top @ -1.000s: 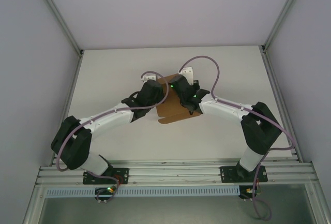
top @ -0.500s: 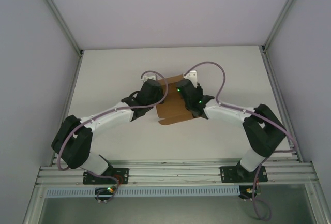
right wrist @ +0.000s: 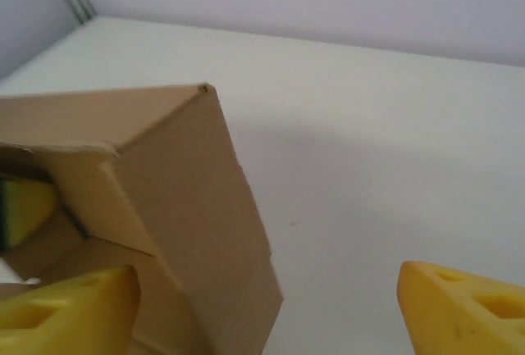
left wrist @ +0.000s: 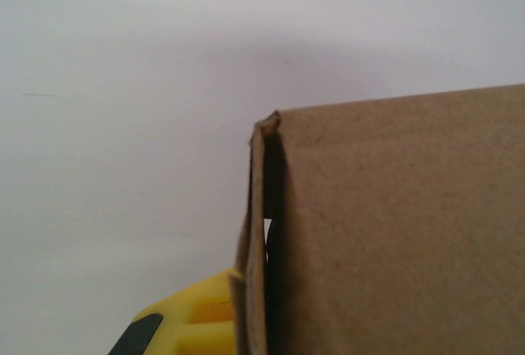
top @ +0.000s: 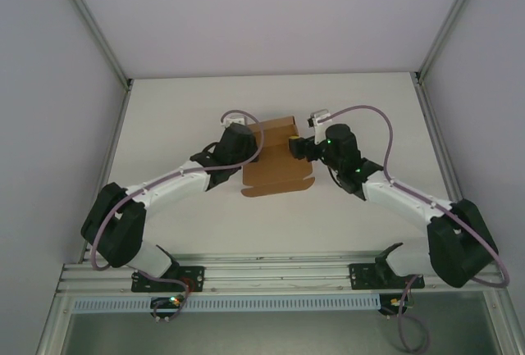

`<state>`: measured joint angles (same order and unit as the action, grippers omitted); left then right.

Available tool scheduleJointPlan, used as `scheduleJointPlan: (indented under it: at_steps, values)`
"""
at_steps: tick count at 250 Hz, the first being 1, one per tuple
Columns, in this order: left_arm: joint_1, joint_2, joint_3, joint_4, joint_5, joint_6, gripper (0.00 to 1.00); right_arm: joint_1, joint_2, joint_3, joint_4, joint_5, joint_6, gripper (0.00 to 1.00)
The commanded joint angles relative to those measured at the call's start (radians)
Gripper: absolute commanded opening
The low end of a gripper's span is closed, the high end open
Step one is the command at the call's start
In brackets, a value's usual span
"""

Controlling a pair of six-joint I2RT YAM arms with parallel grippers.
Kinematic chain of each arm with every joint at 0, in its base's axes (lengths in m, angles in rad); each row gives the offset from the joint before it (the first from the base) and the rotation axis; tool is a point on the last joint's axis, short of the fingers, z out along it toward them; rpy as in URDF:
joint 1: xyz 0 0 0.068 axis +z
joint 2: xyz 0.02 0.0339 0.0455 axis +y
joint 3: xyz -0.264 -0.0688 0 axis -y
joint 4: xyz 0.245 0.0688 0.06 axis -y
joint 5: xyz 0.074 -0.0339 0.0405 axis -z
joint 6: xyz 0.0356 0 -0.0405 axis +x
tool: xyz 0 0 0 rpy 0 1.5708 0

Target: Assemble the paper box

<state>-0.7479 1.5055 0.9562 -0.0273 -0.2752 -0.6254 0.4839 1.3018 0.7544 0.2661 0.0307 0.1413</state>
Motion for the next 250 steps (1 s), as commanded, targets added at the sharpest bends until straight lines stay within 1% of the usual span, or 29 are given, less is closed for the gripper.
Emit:
scheduleJointPlan:
  at_steps: [1, 11, 24, 49, 73, 88, 98, 128, 149, 164, 180, 191, 215, 250]
  values:
    - [0.011, -0.019, 0.0, -0.015, -0.005, 0.041, 0.0, -0.017, -0.068, -0.008, -0.011, -0.143, -0.006, 1.0]
    - [0.014, -0.018, 0.002, -0.021, 0.0, 0.051, 0.0, -0.022, -0.091, -0.014, -0.02, -0.165, -0.002, 1.0]
    - [0.023, -0.019, 0.006, -0.026, 0.015, 0.068, 0.0, -0.025, -0.121, -0.025, -0.026, -0.149, 0.021, 1.0]
    - [0.052, -0.011, 0.018, -0.031, 0.119, 0.169, 0.0, -0.034, -0.184, -0.048, -0.06, -0.094, 0.052, 1.0]
    - [0.084, 0.013, 0.065, -0.097, 0.247, 0.375, 0.0, -0.044, -0.244, -0.052, -0.165, -0.015, 0.076, 1.0]
    - [0.1, 0.038, 0.119, -0.205, 0.335, 0.535, 0.0, -0.056, -0.282, -0.041, -0.27, 0.045, 0.104, 1.0]
    - [0.111, 0.06, 0.159, -0.293, 0.393, 0.638, 0.0, -0.068, -0.309, -0.04, -0.337, 0.056, 0.115, 1.0]
    - [0.108, 0.125, 0.284, -0.558, 0.454, 0.918, 0.0, -0.124, -0.371, -0.029, -0.549, 0.063, 0.157, 1.0]
    - [0.081, 0.161, 0.335, -0.676, 0.421, 1.103, 0.0, -0.168, -0.395, -0.023, -0.669, 0.06, 0.182, 1.0]
    - [0.057, 0.203, 0.382, -0.746, 0.349, 1.205, 0.0, -0.192, -0.408, -0.031, -0.717, 0.053, 0.189, 1.0]
    - [0.034, 0.269, 0.446, -0.814, 0.264, 1.279, 0.0, -0.212, -0.419, -0.046, -0.741, 0.045, 0.195, 1.0]
    - [0.019, 0.322, 0.5, -0.865, 0.224, 1.314, 0.0, -0.22, -0.425, -0.057, -0.745, 0.039, 0.196, 1.0]
    - [-0.006, 0.432, 0.628, -0.964, 0.191, 1.357, 0.0, -0.234, -0.431, -0.071, -0.747, 0.022, 0.195, 1.0]
    - [-0.041, 0.563, 0.75, -1.003, 0.118, 1.383, 0.0, -0.248, -0.433, -0.079, -0.749, 0.018, 0.187, 1.0]
